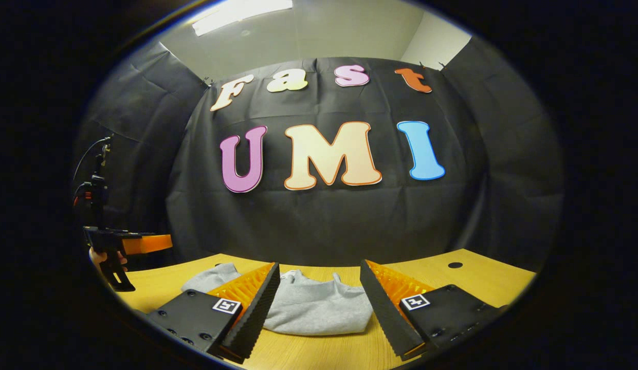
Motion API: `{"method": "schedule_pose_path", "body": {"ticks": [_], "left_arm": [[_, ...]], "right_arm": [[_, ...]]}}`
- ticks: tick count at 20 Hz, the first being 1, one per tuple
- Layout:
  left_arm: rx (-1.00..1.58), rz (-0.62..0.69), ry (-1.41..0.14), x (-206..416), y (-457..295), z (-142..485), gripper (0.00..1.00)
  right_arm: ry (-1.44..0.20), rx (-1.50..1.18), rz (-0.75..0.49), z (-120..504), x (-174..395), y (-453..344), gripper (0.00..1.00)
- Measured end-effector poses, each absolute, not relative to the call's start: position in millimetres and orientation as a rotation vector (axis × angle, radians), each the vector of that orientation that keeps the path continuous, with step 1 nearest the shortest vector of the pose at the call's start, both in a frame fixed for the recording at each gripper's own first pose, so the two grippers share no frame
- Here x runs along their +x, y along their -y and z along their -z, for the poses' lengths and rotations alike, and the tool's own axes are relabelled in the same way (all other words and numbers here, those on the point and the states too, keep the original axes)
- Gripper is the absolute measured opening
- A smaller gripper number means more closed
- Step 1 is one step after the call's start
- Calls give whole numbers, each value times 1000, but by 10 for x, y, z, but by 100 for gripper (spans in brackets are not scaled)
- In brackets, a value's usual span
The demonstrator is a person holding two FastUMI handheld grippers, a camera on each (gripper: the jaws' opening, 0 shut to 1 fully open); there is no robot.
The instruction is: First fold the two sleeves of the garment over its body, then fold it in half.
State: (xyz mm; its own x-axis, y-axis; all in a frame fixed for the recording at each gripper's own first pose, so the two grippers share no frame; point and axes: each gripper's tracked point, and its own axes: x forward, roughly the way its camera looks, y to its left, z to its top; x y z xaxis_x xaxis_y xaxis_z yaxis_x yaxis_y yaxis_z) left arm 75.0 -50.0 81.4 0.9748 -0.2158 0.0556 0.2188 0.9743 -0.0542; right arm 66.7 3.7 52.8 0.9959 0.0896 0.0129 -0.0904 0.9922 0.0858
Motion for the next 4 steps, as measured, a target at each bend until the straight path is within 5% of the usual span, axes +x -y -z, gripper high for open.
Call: {"method": "schedule_pose_path", "body": {"ticks": [4], "left_arm": [[-39, 233, 72, 341, 573, -733, 92]], "right_arm": [[50, 141, -124, -590, 299, -173, 97]]}}
